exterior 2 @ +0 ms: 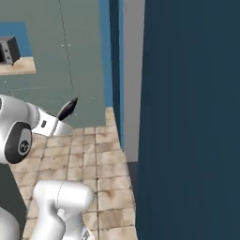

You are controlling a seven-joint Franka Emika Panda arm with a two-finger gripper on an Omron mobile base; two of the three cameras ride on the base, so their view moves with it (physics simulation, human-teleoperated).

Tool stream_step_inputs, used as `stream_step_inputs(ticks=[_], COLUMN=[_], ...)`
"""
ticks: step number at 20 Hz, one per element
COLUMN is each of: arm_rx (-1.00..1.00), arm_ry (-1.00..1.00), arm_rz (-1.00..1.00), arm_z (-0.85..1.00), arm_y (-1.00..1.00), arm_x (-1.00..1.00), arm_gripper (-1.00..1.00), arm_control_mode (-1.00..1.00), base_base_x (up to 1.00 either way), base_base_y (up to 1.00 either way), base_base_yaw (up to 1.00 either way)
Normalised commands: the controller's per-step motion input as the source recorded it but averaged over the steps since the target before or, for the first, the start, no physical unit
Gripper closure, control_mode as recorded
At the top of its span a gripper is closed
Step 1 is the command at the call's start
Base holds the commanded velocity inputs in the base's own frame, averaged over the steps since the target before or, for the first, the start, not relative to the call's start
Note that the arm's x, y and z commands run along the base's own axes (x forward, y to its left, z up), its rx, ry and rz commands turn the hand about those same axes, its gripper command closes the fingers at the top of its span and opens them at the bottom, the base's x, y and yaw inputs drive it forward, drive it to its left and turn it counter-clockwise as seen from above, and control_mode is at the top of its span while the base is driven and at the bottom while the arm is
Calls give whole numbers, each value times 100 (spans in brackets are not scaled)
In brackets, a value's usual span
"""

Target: Take the fish out of the fridge, briefly rinse it in the sink, and place it on the tray next to the sink.

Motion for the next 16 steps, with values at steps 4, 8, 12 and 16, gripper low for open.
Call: stream_step_inputs(ticks=[4, 8, 12, 16], arm_rx=[0, 0, 0, 0], arm_ry=[0, 0, 0, 0], arm_rz=[0, 0, 0, 0], arm_z=[0, 0, 0, 0], arm_y=[0, 0, 0, 0], arm_x=[0, 0, 0, 0], arm_gripper=[100, 100, 100, 100], arm_control_mode=[100, 100, 100, 100], base_base_x=[100, 100, 100, 100], base_base_y=[0, 0, 3, 4], base_base_yaw=[37, 30, 27, 25])
